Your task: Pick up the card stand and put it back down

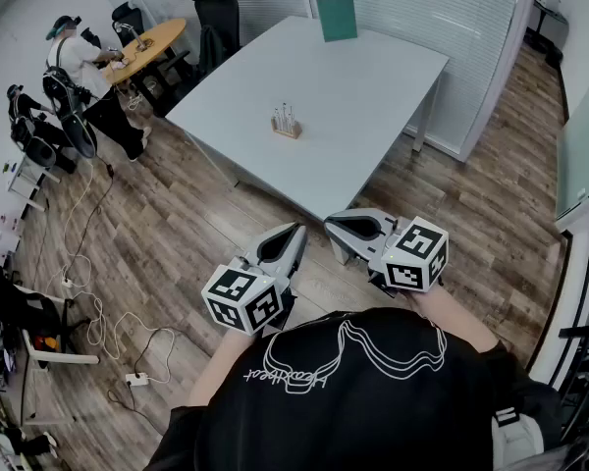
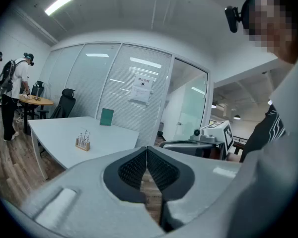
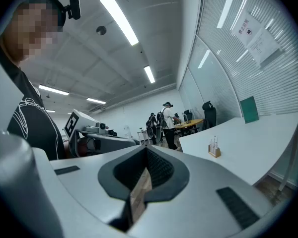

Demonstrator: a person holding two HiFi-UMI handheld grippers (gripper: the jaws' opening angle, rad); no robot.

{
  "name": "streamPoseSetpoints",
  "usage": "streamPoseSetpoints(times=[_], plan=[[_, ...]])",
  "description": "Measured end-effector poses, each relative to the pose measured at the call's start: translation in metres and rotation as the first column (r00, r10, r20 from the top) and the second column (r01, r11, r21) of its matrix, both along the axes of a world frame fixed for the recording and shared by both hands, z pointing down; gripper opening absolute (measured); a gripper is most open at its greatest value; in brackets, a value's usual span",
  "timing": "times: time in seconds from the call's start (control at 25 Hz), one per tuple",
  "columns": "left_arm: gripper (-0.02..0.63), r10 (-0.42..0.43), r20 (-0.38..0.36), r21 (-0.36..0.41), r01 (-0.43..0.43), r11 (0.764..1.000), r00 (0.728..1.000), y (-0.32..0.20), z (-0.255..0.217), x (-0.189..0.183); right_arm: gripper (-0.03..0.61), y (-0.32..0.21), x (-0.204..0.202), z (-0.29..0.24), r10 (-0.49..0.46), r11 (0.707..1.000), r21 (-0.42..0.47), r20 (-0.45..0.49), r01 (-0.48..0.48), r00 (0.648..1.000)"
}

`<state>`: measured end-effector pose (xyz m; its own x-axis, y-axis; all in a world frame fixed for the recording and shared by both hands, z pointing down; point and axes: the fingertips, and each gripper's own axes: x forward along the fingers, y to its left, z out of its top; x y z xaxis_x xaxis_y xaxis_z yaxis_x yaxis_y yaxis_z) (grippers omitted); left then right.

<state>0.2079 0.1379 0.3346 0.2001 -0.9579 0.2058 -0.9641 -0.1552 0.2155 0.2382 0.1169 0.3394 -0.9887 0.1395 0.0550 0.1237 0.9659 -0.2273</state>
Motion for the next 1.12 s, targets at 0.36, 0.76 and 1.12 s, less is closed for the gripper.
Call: streamPoseSetpoints(times=[0.36,0.76,1.12], plan=[[0.015,0.0,0.003,0.015,0.0,1.0,1.0,0.001,-0.01,0.001,0.008,0.003,0.0,-0.005,-0.016,1.0,-0.006,0.001,0.016,1.0],[0.015,-0.005,-0.032,0.012,0.005,1.0,0.999,0.003,0.002,-0.024,0.009,-0.003,-0.026,0.005,0.013,0.999,-0.043,-0.009,-0.013,1.0],[0.015,0.036,-0.051,-0.003,-0.037,0.999,0.998,-0.021,0.008,-0.08,0.009,-0.026,-0.079,0.008,0.056,0.996,-0.073,-0.019,-0.057,0.998]])
